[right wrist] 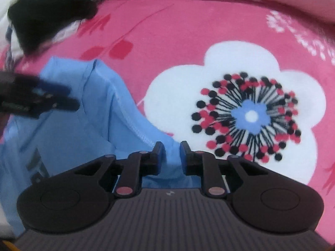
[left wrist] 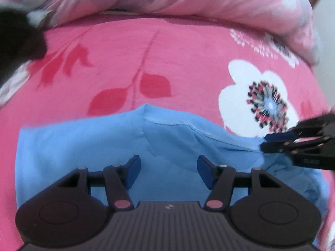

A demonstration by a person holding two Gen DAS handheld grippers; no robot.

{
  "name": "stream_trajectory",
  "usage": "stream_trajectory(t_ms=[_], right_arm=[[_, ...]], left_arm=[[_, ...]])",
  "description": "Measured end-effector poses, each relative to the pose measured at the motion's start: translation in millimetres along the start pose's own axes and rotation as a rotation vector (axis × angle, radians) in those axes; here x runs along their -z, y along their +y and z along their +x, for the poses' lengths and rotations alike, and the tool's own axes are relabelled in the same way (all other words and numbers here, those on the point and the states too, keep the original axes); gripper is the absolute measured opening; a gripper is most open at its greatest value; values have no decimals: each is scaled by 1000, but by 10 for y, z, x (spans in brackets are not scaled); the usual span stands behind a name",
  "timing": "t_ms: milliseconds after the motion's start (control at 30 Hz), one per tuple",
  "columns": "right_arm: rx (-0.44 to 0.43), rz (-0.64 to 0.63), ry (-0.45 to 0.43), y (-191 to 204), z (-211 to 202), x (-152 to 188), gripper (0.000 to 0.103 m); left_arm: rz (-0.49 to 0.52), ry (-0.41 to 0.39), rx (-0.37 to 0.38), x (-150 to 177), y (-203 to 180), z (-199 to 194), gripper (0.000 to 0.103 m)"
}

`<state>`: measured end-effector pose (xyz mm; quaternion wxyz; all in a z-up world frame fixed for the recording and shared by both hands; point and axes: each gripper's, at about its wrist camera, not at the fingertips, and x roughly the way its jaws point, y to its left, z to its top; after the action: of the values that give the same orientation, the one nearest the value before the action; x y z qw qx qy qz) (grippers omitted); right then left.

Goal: Fold clothes

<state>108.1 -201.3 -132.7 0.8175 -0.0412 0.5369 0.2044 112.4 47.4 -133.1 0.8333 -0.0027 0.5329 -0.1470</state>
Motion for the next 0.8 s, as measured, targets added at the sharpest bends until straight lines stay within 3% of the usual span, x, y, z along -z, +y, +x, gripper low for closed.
stream_trajectory(t_ms=[133,200,267,400,500,567,600,667,800], right_arm=[[58,-102,-22,103,-80,-14,2],[146,-153,-91,143,-173,-56,2],[190,-164,-142,138,-220,-105,2],[221,-155,-164,90,-68,-82,2],[283,-66,-181,-96,116,-62,4],[211,115,-219,-393,107,-24,4],[168,215,-248,-536,20,9,4],[171,347,-290,-761,-213,100,4],[223,415,-329,-993,-822,454,5]], left_arm=[[113,-16,-56,-58,-134,152,60],[143,-28,-80,-93,-170,189,59],[153,-48,-100,-129,-180,226,59],[184,-89,-145,-169,-214,283,60],[204,-105,-168,-178,-253,301,60],[203,-109,-169,-183,-259,285,59],[202,-110,-164,-186,-255,272,59],[196,-111,-152,-192,-240,249,59],[170,-138,-140,-222,-246,137,60]])
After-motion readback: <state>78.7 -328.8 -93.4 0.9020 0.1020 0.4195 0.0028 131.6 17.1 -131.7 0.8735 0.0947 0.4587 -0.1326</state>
